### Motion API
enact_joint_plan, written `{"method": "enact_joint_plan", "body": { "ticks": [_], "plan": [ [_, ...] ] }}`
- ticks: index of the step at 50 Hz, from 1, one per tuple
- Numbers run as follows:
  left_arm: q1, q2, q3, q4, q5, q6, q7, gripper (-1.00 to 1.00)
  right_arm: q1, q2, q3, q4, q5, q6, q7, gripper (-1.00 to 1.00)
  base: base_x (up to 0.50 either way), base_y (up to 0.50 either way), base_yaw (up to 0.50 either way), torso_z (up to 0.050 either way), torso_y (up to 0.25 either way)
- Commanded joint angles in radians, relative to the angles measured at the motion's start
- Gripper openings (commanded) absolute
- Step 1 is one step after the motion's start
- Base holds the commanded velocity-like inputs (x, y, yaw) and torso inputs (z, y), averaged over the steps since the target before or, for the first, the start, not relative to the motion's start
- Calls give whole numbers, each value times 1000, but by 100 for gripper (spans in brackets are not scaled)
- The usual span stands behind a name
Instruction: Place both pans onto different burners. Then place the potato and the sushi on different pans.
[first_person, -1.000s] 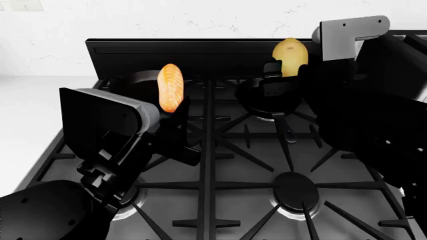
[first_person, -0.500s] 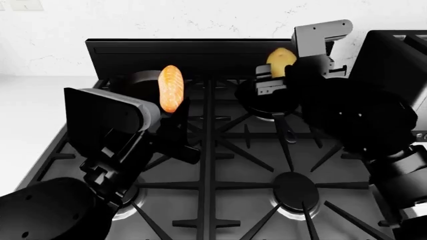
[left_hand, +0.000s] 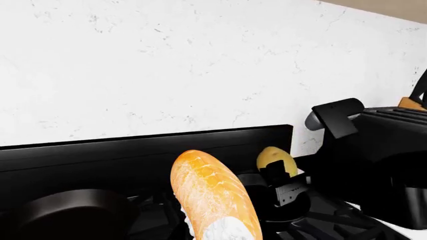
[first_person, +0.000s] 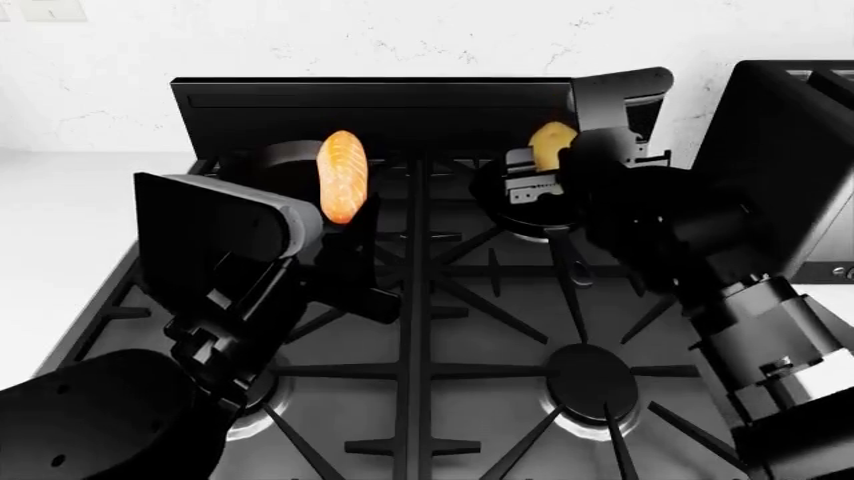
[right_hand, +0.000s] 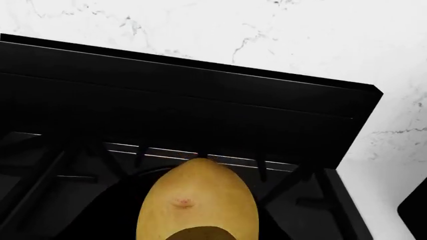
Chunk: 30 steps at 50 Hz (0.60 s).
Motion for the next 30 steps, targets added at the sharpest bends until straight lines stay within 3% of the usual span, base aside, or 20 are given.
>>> {"method": "enact_joint_plan", "body": {
  "ticks": [1,12,30],
  "plan": [
    [-1,2,0,-7,-2,8,-1,-100,24,-44,-7,106,-66,-37,-53,-100,0,0,0,0,0],
    [-4,4,2,-22,-1,9,8,-100,58,-110,-14,277,-98,-115,-111,-100,0,0,0,0,1],
    [4,3,2,-28,8,18,16,-100,68,-153,-25,380,-120,-159,-148,-100,0,0,0,1,1]
  ]
}}
